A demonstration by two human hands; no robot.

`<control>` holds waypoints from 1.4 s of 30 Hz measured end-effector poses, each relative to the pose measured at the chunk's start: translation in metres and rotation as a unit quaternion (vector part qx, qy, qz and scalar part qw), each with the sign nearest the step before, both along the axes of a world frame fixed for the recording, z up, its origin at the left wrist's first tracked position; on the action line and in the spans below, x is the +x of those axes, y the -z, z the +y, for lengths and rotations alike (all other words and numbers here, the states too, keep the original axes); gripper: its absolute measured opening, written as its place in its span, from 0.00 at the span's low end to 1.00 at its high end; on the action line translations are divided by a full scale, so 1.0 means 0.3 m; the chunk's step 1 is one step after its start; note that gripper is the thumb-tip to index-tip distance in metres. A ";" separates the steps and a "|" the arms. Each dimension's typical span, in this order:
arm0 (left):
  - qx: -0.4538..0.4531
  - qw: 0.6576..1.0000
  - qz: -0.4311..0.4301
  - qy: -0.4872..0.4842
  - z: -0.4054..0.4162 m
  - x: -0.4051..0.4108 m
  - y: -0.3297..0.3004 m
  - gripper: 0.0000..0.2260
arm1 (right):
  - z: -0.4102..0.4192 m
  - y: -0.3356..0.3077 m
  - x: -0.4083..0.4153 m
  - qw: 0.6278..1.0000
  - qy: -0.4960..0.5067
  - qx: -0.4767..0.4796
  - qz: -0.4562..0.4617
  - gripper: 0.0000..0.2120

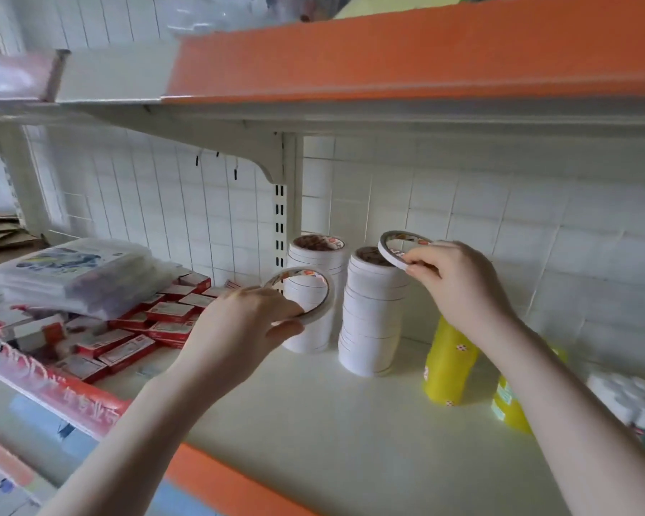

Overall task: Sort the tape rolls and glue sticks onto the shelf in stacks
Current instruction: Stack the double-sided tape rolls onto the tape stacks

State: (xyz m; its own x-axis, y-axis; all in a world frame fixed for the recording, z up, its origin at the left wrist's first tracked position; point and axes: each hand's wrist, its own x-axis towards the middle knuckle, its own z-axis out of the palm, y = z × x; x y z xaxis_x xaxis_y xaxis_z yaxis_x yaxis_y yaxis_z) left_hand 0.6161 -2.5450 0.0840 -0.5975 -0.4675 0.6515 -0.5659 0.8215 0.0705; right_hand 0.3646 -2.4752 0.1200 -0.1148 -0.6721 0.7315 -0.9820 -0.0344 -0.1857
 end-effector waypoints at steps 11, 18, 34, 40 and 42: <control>-0.011 0.999 0.016 0.032 -0.101 0.044 -0.007 0.03 | -0.125 -0.017 0.029 0.997 0.013 0.072 -0.010 0.08; -0.009 0.999 0.022 0.042 -0.129 0.016 -0.011 0.06 | -0.133 -0.025 0.017 0.996 0.000 0.091 -0.010 0.08; 0.035 0.999 0.022 0.025 -0.210 -0.068 -0.132 0.07 | -0.087 0.019 -0.010 0.998 -0.027 -0.054 -0.018 0.07; 0.052 0.998 -0.027 0.016 -0.289 -0.145 -0.218 0.07 | 0.025 0.094 -0.054 0.996 0.037 -0.078 -0.020 0.13; 0.064 0.997 -0.044 0.012 -0.318 -0.173 -0.232 0.07 | 0.060 0.124 -0.070 0.996 0.051 -0.070 -0.027 0.18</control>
State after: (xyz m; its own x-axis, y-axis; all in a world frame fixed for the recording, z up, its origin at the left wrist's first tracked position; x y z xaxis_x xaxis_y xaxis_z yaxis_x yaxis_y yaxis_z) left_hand 0.5641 -2.6405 0.1536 -0.6616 -0.5281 0.5324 -0.5541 0.8226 0.1274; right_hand 0.3436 -2.4572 0.0827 -0.2178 -0.5466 0.8086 -0.9707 0.0350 -0.2377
